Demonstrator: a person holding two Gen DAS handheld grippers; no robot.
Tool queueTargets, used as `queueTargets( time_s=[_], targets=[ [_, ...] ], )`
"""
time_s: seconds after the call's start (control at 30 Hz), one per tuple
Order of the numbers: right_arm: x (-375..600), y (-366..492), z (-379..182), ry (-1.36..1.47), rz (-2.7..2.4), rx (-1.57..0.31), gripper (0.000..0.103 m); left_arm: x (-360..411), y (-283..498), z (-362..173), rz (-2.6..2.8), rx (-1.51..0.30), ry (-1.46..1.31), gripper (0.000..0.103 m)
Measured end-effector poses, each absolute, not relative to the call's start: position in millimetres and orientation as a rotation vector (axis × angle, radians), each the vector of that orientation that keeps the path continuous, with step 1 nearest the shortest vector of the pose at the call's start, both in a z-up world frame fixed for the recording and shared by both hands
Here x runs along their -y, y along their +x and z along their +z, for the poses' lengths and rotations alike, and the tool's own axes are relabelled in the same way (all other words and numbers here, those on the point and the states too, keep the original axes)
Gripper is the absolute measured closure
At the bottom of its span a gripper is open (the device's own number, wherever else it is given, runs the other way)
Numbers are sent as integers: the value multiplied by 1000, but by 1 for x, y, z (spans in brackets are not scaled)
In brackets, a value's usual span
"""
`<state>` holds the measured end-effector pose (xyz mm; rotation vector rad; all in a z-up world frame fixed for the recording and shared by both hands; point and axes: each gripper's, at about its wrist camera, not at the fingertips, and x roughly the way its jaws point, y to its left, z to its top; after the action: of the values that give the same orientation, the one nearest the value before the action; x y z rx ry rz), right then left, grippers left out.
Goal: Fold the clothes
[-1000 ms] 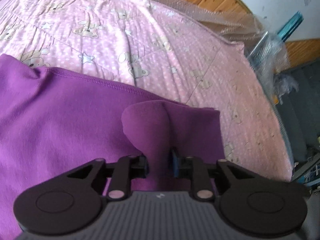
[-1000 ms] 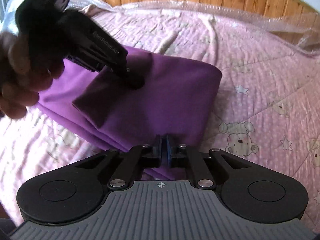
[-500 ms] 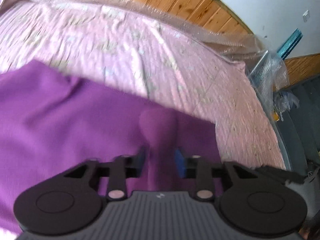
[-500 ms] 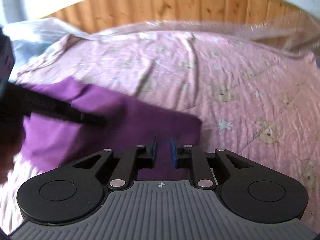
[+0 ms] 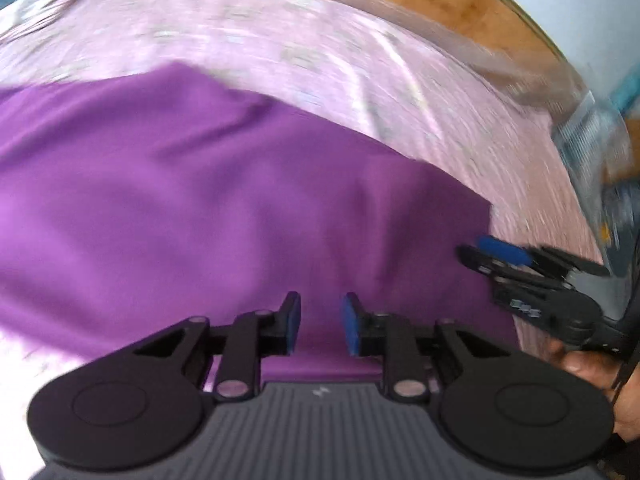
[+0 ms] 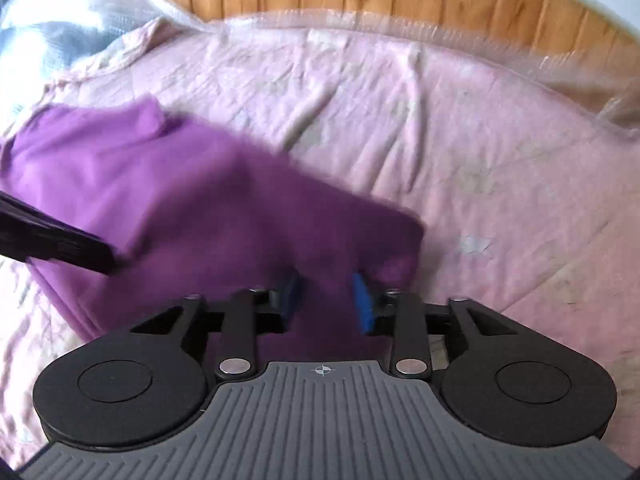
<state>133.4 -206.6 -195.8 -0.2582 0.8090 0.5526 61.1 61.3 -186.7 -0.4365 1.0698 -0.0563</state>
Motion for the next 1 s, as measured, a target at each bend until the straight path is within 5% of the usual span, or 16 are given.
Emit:
queueTargets(
  time_s=[0.17, 0.27, 0.43, 0.5, 0.57, 0.63, 0.67, 0.7, 0.73, 0.77, 0.9, 1.0],
  targets=[
    [208, 119, -169, -224, 530, -690, 64, -178, 3, -176, 168, -990, -603, 69],
    [186, 115, -204, -294, 528, -866, 51, -270, -32, -170, 340, -939, -675, 56],
    [134, 101, -169, -271, 329, -791, 51, -401, -73, -185, 540, -847, -863, 26],
    [85, 87, -154, -271, 390, -763, 47, -430, -73, -200, 525, -828, -961, 25],
    [29, 73, -143, -279, 477, -749, 44, -441, -66, -206, 467, -780, -977, 10],
    [-27, 64, -142, -289, 575, -779, 43, -443, -52, -208, 447, -783, -959, 8],
    [-53, 62, -144, -285, 621, -797, 44, -443, -51, -208, 427, -777, -956, 10],
    [-78, 61, -144, -280, 659, -807, 47, -441, -47, -208, 402, -777, -950, 29],
    [-102, 62, -145, -285, 688, -813, 54, -440, -44, -209, 378, -778, -944, 67],
    [-123, 66, -147, -310, 705, -816, 58, -436, -40, -210, 374, -798, -928, 84],
    [-194, 91, -160, -367, 760, -869, 88, -432, -49, -207, 387, -780, -876, 87],
    [-222, 113, -193, -388, 731, -967, 86, -417, -46, -185, 366, -766, -685, 87]
  ],
)
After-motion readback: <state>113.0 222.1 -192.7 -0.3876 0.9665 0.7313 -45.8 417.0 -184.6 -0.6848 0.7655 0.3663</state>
